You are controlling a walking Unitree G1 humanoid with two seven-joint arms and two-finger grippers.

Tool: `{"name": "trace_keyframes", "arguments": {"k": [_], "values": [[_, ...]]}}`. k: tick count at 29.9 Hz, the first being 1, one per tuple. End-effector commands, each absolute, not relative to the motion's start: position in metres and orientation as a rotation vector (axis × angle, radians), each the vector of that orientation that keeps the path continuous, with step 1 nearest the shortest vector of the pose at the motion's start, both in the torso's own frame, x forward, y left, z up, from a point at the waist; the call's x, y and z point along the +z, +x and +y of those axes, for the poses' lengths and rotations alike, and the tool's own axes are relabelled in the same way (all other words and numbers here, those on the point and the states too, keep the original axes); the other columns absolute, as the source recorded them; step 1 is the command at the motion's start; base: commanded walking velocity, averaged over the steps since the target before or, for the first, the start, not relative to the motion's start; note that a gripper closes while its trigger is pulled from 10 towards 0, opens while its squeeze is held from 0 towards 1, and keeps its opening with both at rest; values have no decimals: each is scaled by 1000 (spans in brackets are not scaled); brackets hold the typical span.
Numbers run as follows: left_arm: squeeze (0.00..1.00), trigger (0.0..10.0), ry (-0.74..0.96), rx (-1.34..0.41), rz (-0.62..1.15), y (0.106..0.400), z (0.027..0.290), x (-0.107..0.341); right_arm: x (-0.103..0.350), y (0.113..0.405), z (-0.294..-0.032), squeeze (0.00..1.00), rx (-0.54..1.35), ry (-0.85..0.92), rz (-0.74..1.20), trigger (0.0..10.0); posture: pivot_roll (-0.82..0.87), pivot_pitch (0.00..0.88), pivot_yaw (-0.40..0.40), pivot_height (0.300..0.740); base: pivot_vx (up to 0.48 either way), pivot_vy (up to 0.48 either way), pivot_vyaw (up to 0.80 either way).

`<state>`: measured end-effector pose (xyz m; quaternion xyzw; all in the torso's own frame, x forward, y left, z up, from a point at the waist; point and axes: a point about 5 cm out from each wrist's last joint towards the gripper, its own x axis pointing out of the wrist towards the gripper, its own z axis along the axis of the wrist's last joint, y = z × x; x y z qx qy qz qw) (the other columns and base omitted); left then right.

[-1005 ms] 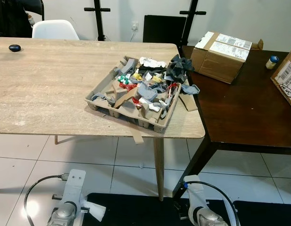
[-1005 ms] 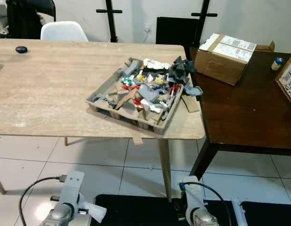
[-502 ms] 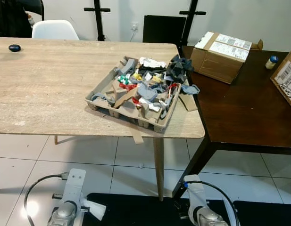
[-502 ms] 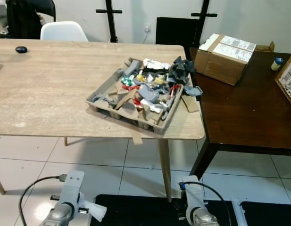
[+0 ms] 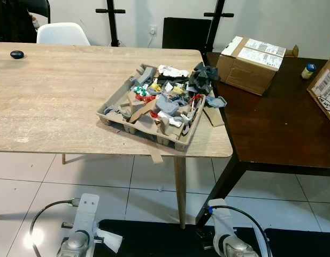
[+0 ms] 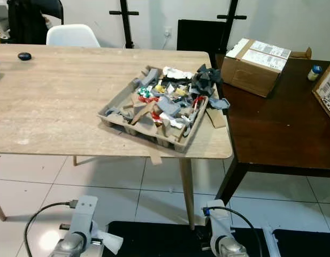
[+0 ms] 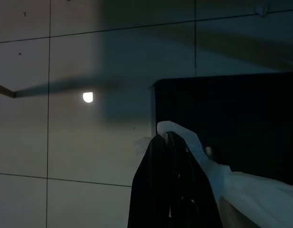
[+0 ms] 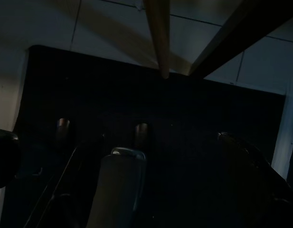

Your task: Picking trash to rubbish bin

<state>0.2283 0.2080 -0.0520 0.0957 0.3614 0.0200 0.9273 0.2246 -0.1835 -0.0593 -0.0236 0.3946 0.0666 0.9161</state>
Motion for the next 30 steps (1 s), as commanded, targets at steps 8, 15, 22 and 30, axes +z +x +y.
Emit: {"name": "trace_keyframes", "arguments": {"k": [8,15,22,30], "values": [[0,10000,203,46,781,221,213,-57,-65,216,-185,0,147,-123,850,10000,138,116,12,740,0,0,0],[0,10000,201,49,789,219,217,-57,-65,216,-185,0,138,-80,846,10000,138,117,11,740,0,0,0],[0,10000,200,52,805,215,218,-60,-65,217,-183,0,156,-70,844,10000,138,118,10,740,0,0,0],[0,10000,200,50,828,210,217,-63,-65,215,-185,0,145,-93,852,10000,134,119,14,740,0,0,0]]}}
